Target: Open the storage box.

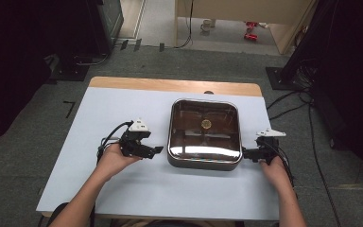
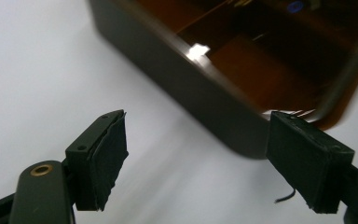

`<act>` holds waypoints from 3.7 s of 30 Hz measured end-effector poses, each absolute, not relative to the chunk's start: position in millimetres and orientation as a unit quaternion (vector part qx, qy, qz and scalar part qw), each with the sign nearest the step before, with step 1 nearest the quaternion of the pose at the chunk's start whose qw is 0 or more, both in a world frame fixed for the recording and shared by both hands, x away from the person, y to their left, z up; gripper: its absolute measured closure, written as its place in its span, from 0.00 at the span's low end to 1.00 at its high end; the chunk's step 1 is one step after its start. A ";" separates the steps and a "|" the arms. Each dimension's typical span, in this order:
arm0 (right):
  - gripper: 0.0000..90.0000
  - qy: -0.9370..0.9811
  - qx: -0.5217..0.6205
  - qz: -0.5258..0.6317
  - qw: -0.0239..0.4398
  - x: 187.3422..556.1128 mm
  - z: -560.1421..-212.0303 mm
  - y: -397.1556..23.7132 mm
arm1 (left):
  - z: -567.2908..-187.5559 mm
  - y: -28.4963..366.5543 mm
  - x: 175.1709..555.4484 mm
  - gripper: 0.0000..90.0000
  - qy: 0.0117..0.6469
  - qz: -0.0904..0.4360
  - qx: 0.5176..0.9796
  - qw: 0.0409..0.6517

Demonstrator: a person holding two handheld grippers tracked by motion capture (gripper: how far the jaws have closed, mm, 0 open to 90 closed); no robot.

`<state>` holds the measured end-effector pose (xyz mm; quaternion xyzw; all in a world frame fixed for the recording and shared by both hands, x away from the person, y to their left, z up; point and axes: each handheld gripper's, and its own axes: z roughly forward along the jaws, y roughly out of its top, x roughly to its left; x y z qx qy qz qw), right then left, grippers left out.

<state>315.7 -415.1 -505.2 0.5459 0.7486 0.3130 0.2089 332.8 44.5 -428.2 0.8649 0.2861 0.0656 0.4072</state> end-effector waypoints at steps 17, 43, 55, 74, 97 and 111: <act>0.00 0.748 0.547 0.313 0.208 315.5 -505.1 -415.0 | -382.9 -19.6 355.6 0.28 0.229 0.063 0.877 0.417; 0.00 0.748 0.546 0.313 0.209 315.5 -505.3 -414.9 | -408.0 -94.9 390.5 0.45 0.203 0.058 0.881 0.423; 0.00 0.749 0.546 0.313 0.209 315.6 -505.3 -415.1 | -429.1 -118.4 392.9 0.52 0.187 0.059 0.891 0.410; 0.00 0.749 0.546 0.313 0.209 315.6 -505.3 -415.2 | -424.2 -114.2 393.9 0.66 0.203 0.064 0.884 0.417; 0.00 0.749 0.546 0.313 0.209 315.6 -505.3 -415.1 | -385.5 -99.7 370.3 0.66 0.186 0.023 0.895 0.404; 0.00 0.749 0.545 0.313 0.210 315.7 -505.3 -415.2 | -366.2 -67.8 354.4 0.66 0.196 0.022 0.886 0.419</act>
